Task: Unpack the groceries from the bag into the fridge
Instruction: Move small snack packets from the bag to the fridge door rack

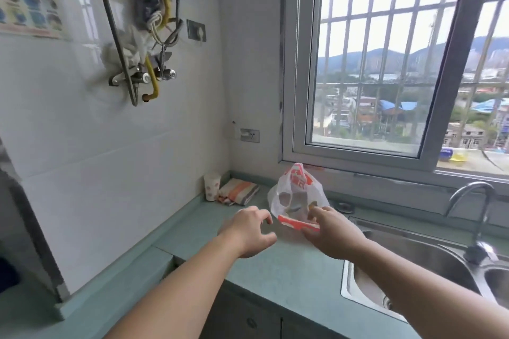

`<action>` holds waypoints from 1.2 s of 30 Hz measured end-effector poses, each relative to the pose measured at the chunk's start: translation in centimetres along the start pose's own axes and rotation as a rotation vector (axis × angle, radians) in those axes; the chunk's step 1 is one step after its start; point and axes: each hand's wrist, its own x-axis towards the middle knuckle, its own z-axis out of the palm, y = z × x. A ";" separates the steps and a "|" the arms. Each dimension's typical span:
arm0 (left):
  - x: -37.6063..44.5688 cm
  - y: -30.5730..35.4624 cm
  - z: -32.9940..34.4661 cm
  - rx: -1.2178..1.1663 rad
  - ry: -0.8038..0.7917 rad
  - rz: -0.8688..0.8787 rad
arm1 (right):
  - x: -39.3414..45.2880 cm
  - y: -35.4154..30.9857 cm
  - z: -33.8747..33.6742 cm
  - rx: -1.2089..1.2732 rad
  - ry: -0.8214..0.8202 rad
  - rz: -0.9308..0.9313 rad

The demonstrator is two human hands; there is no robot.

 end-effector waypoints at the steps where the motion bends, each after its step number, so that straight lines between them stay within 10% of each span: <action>1: 1.4 0.2 0.1 0.001 -0.012 -0.006 | 1.3 0.6 0.1 0.015 0.000 0.005; 36: 43.8 -6.3 16.3 -0.245 -0.302 0.052 | 33.6 14.5 13.2 -0.007 -0.219 0.392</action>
